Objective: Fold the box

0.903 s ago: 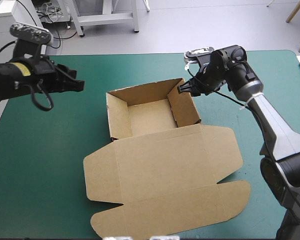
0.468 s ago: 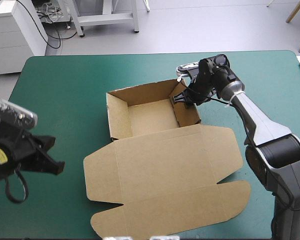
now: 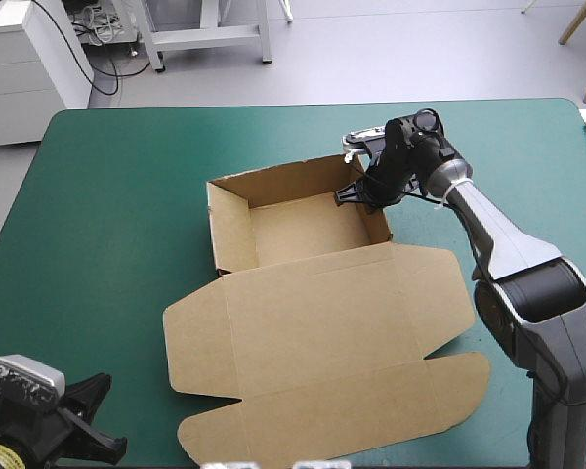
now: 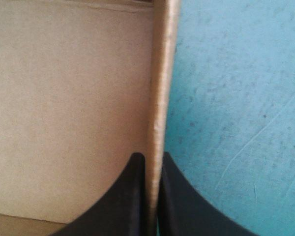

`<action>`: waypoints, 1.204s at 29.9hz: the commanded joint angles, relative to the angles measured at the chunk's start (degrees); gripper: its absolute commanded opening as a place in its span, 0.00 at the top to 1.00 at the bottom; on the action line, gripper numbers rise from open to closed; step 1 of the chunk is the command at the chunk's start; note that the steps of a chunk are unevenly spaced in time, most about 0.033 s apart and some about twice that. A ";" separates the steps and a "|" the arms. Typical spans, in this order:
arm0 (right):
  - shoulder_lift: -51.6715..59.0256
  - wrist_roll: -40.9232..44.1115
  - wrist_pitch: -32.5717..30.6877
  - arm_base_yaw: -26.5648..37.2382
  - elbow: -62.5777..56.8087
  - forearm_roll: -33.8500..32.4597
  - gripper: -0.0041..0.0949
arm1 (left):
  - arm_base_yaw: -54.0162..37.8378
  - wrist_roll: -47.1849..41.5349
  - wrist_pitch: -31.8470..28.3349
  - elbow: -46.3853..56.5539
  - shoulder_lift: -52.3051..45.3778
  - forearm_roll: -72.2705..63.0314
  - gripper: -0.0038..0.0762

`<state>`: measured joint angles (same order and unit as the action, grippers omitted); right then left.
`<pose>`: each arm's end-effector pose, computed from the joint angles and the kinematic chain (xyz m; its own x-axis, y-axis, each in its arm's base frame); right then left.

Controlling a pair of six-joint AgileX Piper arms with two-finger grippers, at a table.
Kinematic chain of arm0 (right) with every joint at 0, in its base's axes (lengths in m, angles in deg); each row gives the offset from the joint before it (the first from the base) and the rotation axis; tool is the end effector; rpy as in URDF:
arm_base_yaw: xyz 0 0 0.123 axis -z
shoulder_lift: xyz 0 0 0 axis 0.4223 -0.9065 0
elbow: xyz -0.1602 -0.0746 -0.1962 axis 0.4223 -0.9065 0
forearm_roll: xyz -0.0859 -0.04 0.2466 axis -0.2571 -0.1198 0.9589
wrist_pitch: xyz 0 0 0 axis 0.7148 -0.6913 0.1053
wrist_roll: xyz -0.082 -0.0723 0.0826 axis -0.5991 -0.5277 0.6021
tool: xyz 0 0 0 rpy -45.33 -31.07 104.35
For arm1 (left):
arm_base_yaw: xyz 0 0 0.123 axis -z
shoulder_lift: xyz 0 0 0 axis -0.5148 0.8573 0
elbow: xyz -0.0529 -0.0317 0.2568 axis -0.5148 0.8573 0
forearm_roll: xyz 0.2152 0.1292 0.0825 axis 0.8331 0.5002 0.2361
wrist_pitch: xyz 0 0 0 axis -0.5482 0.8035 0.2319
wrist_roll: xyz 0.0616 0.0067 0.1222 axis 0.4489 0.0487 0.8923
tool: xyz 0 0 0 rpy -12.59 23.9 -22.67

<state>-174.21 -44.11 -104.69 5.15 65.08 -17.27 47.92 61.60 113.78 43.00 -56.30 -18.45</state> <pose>0.4359 0.1677 0.2164 -0.8821 -0.3220 -0.3439 -0.3651 0.9286 0.0670 0.0836 -0.0356 0.2752 -0.5244 0.2010 -0.8274 0.3678 0.9299 -0.0072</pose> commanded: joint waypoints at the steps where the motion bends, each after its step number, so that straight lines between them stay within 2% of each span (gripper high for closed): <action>1: 3.20 -0.53 0.82 0.37 1.82 -1.54 0.98 | 0.23 -2.00 -4.62 1.23 -3.46 -0.67 0.96; 5: 3.35 -0.16 0.31 2.48 1.82 -7.35 0.98 | 0.23 -2.31 -4.38 2.53 -5.00 -0.27 0.96; 7: 3.68 -0.16 0.31 4.94 1.82 -7.49 0.98 | 0.23 -2.31 -4.29 2.58 -5.00 -0.27 0.96; 20: 5.54 -2.08 0.31 33.19 1.82 -7.49 0.98 | 0.23 -1.96 -4.27 3.47 -5.00 1.82 0.96; 25: 5.54 -3.57 0.31 41.52 1.82 -7.49 0.98 | 0.23 -1.96 -4.38 3.47 -5.00 1.96 0.96; 30: 5.54 -3.57 0.31 46.78 1.82 -7.49 0.98 | 0.23 -2.12 -4.38 3.47 -5.00 1.83 0.96; 36: 5.54 -5.15 0.31 49.71 1.82 -7.72 0.98 | 0.23 -2.12 -4.38 3.47 -5.00 1.83 0.96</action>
<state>-172.85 -47.74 -105.62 53.68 65.08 -23.89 47.92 59.86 113.30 47.76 -62.20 -16.44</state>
